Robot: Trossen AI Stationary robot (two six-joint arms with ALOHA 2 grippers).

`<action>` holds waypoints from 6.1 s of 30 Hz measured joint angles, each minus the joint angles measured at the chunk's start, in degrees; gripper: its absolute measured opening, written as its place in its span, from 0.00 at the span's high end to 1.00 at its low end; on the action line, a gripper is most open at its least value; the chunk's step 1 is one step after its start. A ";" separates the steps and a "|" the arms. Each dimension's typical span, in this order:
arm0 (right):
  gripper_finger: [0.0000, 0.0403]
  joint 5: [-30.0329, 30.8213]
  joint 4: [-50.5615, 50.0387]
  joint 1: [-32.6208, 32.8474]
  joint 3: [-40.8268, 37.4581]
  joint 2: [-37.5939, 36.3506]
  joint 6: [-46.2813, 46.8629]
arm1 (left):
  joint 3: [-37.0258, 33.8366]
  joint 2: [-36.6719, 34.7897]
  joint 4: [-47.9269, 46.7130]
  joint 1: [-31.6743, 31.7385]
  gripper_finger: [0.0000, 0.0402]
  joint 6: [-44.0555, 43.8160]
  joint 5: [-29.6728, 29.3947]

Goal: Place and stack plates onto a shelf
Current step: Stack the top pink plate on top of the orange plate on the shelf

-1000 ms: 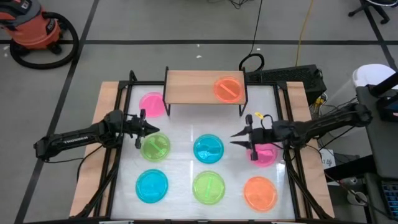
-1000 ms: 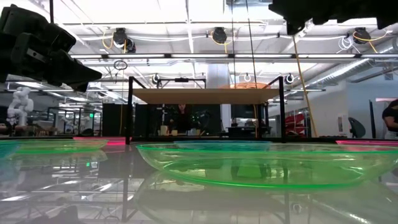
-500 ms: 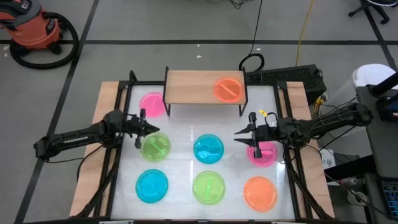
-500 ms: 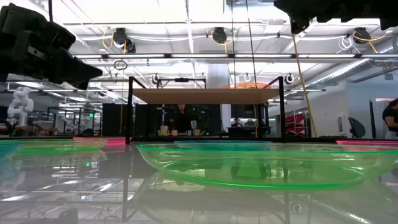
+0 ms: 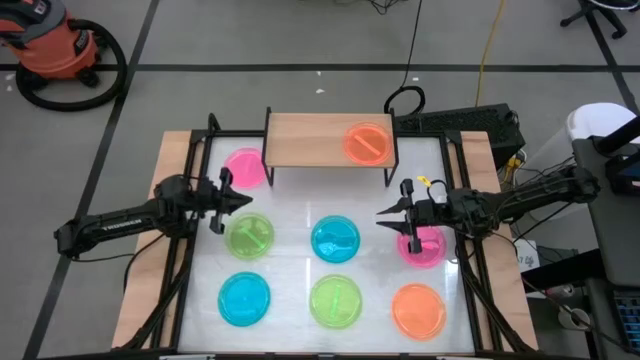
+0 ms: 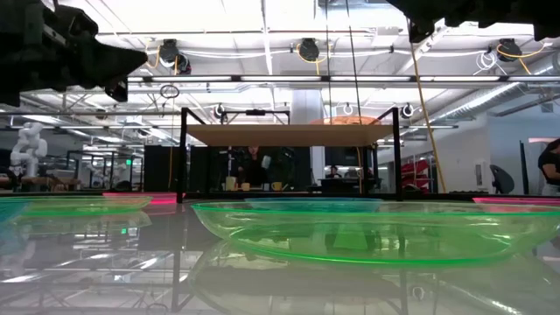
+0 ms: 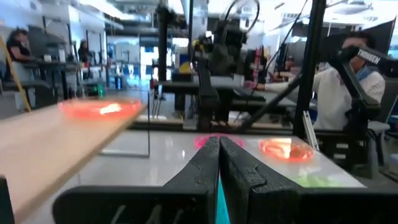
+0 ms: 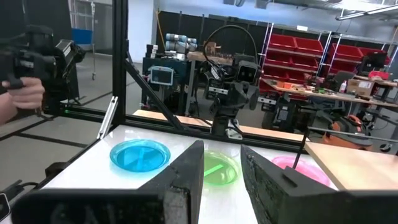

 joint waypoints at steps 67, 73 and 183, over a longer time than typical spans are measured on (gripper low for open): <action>0.78 -0.03 -2.77 0.00 0.00 0.04 2.79 | 27.21 65.16 -43.49 -0.20 0.67 3.69 -51.65; 0.78 -0.02 -3.13 0.00 0.00 0.04 3.18 | 27.10 65.23 -42.93 -0.31 0.90 2.20 -50.86; 0.78 5.75 9.44 0.09 0.02 0.02 -0.40 | 85.07 93.84 -26.11 -10.17 0.49 47.57 -43.18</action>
